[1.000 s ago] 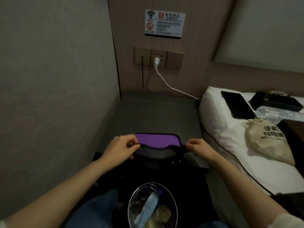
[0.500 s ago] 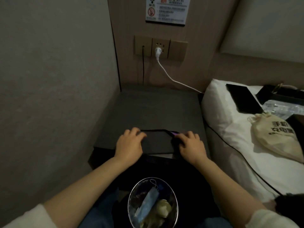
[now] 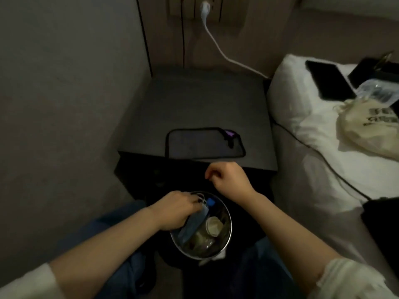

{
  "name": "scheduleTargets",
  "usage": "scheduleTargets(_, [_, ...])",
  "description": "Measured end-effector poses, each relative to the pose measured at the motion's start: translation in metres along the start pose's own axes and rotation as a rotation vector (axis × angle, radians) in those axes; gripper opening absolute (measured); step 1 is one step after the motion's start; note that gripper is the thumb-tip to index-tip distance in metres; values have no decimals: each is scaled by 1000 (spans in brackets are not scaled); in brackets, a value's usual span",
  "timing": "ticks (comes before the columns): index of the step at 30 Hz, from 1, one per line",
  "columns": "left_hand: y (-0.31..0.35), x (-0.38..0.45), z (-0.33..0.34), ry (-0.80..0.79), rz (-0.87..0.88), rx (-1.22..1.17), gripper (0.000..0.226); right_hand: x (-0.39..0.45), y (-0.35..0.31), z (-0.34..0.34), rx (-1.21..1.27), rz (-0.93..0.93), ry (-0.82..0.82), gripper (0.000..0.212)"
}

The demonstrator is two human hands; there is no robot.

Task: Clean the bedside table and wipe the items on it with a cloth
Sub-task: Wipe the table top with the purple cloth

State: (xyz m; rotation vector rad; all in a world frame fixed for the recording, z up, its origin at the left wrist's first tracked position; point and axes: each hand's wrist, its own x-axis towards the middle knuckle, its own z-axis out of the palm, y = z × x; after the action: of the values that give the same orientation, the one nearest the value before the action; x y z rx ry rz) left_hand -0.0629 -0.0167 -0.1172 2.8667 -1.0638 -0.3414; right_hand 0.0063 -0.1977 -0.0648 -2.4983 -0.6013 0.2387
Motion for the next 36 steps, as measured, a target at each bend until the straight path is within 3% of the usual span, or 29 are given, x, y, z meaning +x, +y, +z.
scheduleTargets(2, [-4,5,21,-140,-180,-114,33,-1,10,25,56,170,-215,29])
scheduleTargets(4, [-10,14,43,-149,-404,-279,39,-3,27,56,-51,273,-378,31])
scheduleTargets(8, [-7,21,88,-127,-743,-583,57,-7,64,109,-169,486,-509,53])
scheduleTargets(12, [0,29,119,-205,-815,-586,79,1,87,137,-144,633,-557,84])
scheduleTargets(26, [-28,63,136,-251,-931,-700,69,29,116,138,-224,545,-636,47])
scheduleTargets(36, [0,31,141,-244,-1026,-681,48,1,111,153,-158,598,-662,40])
